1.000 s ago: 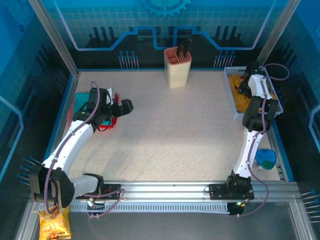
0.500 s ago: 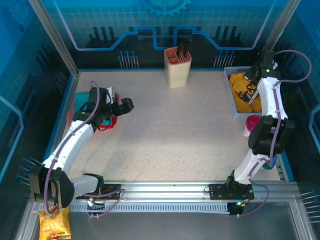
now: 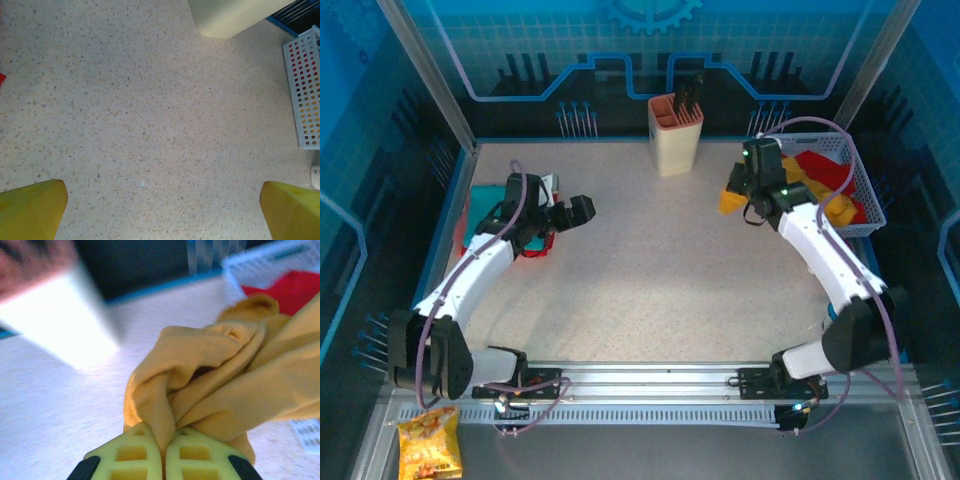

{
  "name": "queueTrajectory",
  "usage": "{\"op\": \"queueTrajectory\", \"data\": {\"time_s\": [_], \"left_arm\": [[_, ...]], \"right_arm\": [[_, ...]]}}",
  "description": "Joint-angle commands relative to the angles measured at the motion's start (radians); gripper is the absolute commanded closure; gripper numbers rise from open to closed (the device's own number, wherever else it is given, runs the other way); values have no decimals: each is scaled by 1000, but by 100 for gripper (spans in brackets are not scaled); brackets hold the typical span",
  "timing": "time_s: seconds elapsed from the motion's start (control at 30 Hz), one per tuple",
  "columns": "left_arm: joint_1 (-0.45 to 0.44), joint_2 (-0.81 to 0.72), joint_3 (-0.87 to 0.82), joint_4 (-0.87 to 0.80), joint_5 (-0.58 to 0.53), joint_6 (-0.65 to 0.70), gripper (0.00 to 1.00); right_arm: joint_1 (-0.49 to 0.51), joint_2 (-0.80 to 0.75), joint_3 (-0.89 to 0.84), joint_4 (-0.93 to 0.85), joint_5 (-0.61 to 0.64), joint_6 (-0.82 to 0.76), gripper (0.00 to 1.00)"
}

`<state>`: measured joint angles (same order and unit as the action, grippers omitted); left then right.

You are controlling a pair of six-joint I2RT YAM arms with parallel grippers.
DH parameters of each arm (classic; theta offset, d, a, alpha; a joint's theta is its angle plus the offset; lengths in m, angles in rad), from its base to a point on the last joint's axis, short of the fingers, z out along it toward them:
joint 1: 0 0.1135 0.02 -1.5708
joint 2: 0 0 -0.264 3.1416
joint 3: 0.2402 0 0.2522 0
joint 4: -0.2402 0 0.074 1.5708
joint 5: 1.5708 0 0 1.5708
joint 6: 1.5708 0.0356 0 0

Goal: Fold and stack the t-shirts

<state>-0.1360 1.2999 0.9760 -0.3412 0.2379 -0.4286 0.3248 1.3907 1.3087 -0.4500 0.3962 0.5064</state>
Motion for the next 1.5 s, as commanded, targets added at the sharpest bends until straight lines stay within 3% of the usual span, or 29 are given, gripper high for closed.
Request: {"op": "queueTrajectory", "data": {"time_s": [0.0,0.2,0.33,0.67,0.77,0.97,1.13,1.27,1.47], "left_arm": [[-8,-1,-1,31,57,-13,1],[-7,-28,15,-2,48,-6,1],[-4,-72,2,-14,33,-15,1],[-5,-97,-113,163,163,-54,2],[-5,-118,-119,148,160,-36,2],[-4,-159,-125,119,131,-17,4],[-4,-127,-109,100,84,-24,17],[-5,-34,-40,141,196,-84,26],[-7,-4,16,166,248,-140,25]], "right_arm": [[102,-75,32,44,-33,-43,100],[302,1,223,-76,-175,-112,100],[407,42,335,-159,-184,-163,100],[425,89,538,-210,-361,-92,99],[424,149,614,-292,-346,-70,98],[388,188,555,-325,-364,-38,100],[343,121,428,-253,-247,-23,100],[309,151,458,-251,-75,19,100],[382,117,301,-144,24,157,100]]}}
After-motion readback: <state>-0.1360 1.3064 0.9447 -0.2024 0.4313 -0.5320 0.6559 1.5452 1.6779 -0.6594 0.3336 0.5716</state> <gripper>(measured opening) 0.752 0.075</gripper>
